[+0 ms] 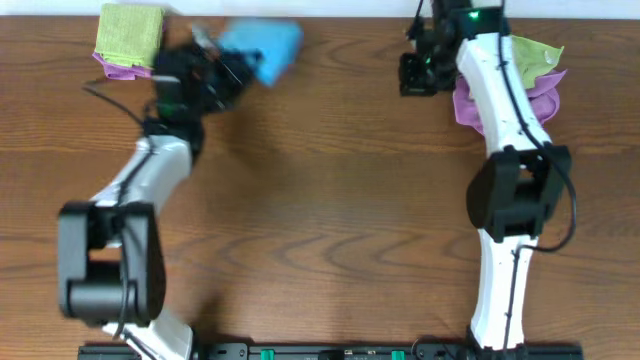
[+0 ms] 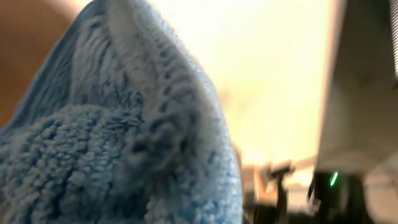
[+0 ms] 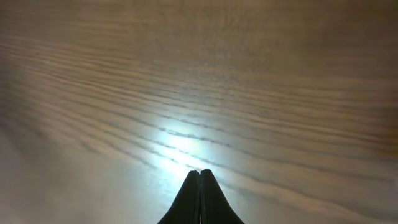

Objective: Fold the cloth
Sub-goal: 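Carry the blue square with the left gripper to the top-left cloth stack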

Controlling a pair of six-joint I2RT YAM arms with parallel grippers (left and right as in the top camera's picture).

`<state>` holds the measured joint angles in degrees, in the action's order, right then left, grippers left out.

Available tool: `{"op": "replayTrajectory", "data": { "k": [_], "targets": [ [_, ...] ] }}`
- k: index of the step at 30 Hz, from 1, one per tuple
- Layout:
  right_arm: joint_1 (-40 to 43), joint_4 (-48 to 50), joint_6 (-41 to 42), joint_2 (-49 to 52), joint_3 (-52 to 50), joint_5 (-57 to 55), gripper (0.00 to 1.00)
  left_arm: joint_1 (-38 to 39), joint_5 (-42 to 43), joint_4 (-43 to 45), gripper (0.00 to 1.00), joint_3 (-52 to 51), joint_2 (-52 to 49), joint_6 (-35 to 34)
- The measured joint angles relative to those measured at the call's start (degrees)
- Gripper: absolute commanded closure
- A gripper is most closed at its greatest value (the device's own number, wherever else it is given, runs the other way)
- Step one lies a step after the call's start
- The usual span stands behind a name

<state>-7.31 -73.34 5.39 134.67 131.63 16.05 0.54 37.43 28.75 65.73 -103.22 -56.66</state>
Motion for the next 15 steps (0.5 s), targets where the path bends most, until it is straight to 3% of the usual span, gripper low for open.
{"op": "replayTrajectory", "data": {
  "k": [7, 15],
  "targets": [
    [-0.55, -0.79, -1.09, -0.68, 0.17, 0.0, 0.99, -9.25, -6.49, -7.67, 0.94, 5.35, 1.64, 0.17],
    [-0.76, 0.31, -1.36, -0.68, 0.17, 0.07, 0.99, -13.92, -14.36, -13.9, 0.94, 10.67, -0.85, 6.62]
  ]
}}
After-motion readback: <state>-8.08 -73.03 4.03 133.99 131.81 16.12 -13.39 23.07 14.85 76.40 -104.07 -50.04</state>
